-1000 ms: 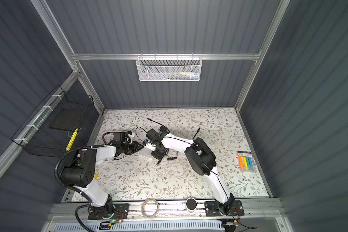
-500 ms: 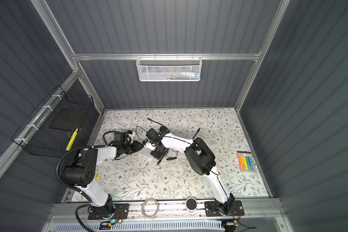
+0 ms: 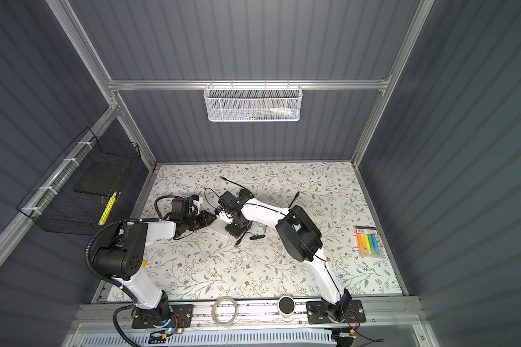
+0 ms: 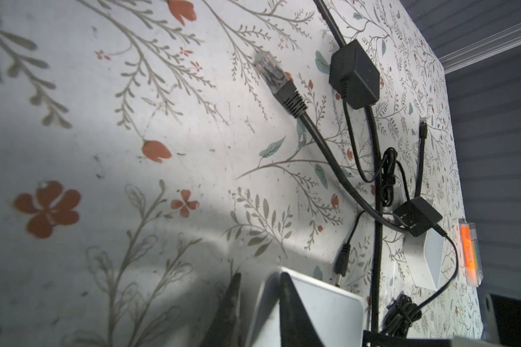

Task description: Insert the plug into the switch port

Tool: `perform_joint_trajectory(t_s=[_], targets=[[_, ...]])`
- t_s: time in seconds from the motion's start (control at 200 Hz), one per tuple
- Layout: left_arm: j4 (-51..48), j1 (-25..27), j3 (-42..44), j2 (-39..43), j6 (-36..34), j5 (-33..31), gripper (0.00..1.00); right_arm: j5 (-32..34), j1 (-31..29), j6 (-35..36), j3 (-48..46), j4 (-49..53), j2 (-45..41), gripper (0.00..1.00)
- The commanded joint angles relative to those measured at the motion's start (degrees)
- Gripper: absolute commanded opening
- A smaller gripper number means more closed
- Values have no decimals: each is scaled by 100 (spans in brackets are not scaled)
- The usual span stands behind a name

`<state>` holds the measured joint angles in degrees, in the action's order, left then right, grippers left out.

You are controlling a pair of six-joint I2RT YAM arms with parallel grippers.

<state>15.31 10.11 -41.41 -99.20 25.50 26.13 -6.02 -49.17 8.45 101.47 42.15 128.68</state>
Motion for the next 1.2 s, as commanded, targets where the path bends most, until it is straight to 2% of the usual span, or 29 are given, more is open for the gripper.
perform_joint_trajectory(t_s=[0.0,0.45,0.92,1.196], targets=[[-1189,492,426,-381,105,660,22,4,-5,-141,457,-1392,173,0],[-1008,623,559,-460,206,789,21,-66,12,-278,801,-1475,278,0],[-715,756,724,-541,376,831,21,-197,-53,-336,1610,-1272,630,0],[-565,782,806,-571,426,893,21,-275,-58,-348,1756,-1507,716,0]])
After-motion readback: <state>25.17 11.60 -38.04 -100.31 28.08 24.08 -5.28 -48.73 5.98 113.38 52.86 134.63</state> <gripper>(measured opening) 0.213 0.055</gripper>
